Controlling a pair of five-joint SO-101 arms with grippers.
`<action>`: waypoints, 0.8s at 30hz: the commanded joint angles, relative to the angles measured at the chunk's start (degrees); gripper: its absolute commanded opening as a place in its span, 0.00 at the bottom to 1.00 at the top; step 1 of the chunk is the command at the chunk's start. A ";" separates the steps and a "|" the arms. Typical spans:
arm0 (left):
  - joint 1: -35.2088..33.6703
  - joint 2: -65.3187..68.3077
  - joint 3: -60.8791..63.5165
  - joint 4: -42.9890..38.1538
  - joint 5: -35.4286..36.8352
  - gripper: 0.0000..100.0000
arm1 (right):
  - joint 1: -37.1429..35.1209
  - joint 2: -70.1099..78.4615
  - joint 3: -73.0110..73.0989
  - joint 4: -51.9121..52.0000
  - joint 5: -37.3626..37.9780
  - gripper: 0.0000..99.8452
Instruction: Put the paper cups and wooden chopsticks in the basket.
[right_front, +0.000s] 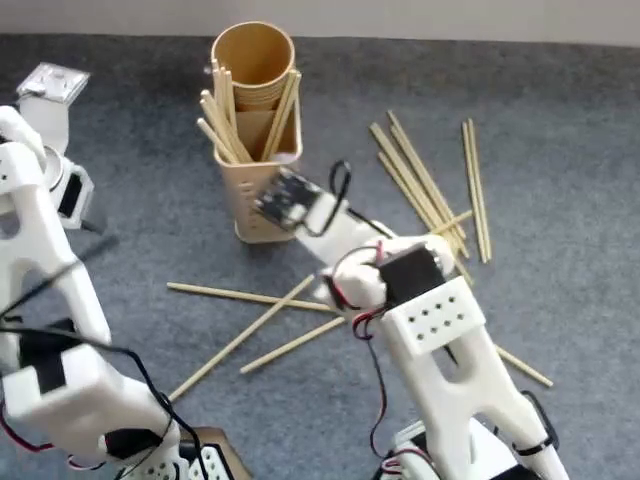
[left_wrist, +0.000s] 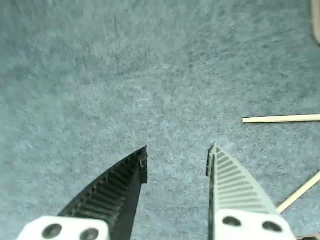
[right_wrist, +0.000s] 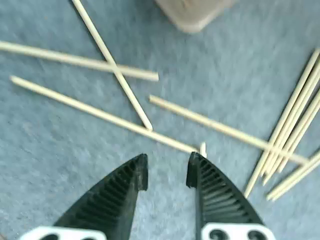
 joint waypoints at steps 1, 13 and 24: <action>6.29 -16.40 7.60 0.70 -6.77 0.22 | 17.19 -1.45 7.25 -8.75 -0.26 0.13; 18.24 -45.41 42.86 -5.63 -9.32 0.22 | 31.52 19.74 14.81 -39.43 -4.31 0.13; 17.98 -45.85 59.30 -32.53 35.60 0.22 | 30.73 44.53 -12.88 -40.57 -2.02 0.19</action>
